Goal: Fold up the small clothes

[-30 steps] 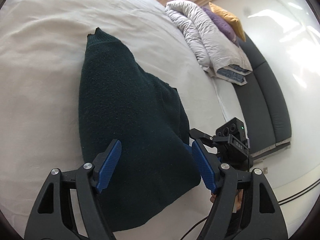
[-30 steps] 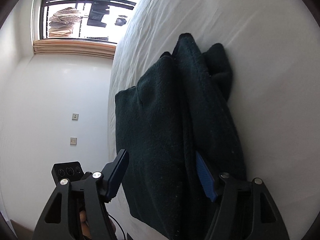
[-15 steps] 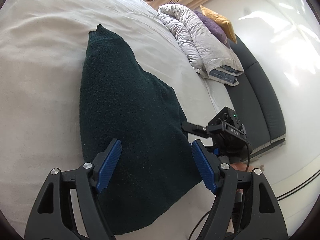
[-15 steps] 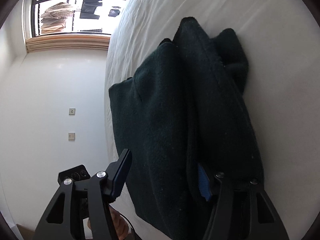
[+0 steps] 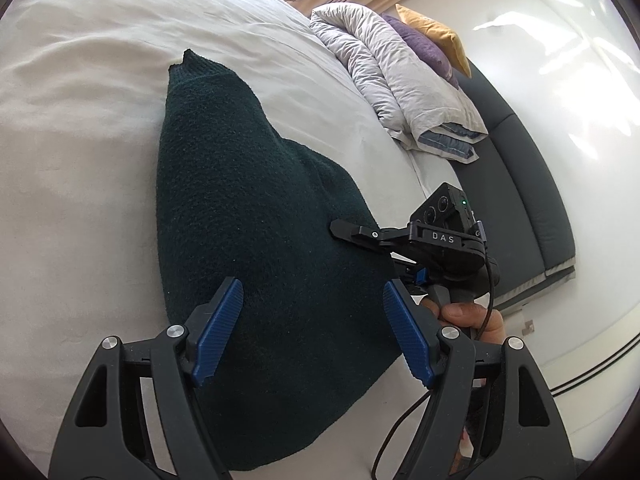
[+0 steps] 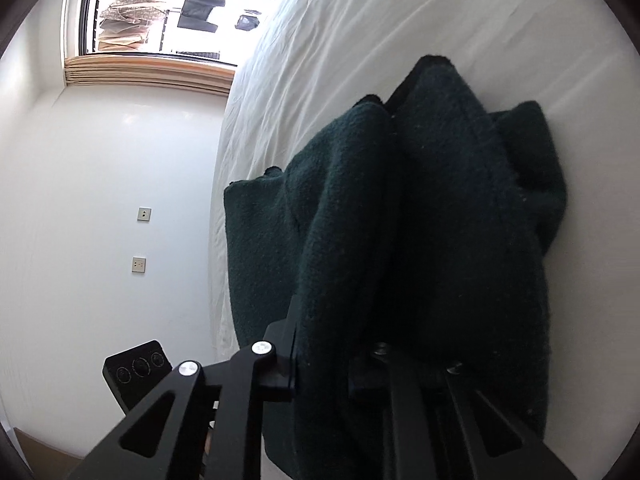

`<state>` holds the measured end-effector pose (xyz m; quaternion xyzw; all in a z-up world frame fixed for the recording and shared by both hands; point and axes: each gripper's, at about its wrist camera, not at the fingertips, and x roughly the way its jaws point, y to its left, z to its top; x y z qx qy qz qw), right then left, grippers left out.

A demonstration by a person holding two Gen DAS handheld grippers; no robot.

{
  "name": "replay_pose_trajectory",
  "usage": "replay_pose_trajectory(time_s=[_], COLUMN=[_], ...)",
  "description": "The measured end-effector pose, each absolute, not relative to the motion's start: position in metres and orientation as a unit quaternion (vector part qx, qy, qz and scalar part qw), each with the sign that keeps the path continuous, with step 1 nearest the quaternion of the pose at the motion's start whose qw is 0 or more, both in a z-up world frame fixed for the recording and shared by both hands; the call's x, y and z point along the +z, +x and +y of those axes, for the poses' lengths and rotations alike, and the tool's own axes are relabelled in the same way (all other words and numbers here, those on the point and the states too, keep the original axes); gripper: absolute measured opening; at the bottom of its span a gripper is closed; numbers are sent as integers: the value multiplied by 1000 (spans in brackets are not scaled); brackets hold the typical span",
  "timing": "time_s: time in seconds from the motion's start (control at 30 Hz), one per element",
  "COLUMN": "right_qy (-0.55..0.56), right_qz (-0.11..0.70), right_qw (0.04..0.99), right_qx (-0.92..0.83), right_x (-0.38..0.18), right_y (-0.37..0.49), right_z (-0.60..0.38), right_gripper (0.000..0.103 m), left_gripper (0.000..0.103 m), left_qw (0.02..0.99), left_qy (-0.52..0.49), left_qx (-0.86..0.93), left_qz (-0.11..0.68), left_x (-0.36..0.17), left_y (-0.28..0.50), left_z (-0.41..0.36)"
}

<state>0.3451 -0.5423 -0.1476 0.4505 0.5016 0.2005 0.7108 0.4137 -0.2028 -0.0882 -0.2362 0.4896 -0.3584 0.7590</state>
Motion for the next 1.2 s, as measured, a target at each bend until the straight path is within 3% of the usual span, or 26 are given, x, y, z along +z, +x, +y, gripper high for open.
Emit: replay_pose_trajectory(time_s=[0.33,0.8,0.93,0.97,1.03,1.13,1.2], right_qy=[405,448,455,438,424,424,429], right_qz=[472,479,486,487,486,487,488], right_qw=[764,739,728,736,743,742,738], right_qx=[172,153,166,168,176,179,180], right_x=[-116,-159,-150,-142,-132,-130,-133], right_y=[336,326,318,314,302,282,269], right_z=[-563,-588,-584,-582,-577,-573,-573], right_gripper=[14,14,31,43,57,53,36], left_gripper=[72,72,72,72,72,72,72], left_qw=[766,765,773,773,775,777,780], left_qy=[-209,-153,-124,-120,-112,-91,-68], left_qx=[-359,-363,-365,-366,-366,-362,-360], left_qz=[491,509,503,504,504,507,507], left_x=[-83,-100,-104,-105,-107,-111,-115], left_y=[411,402,395,394,392,386,379], left_z=[-223,-252,-253,-252,-252,-255,-256])
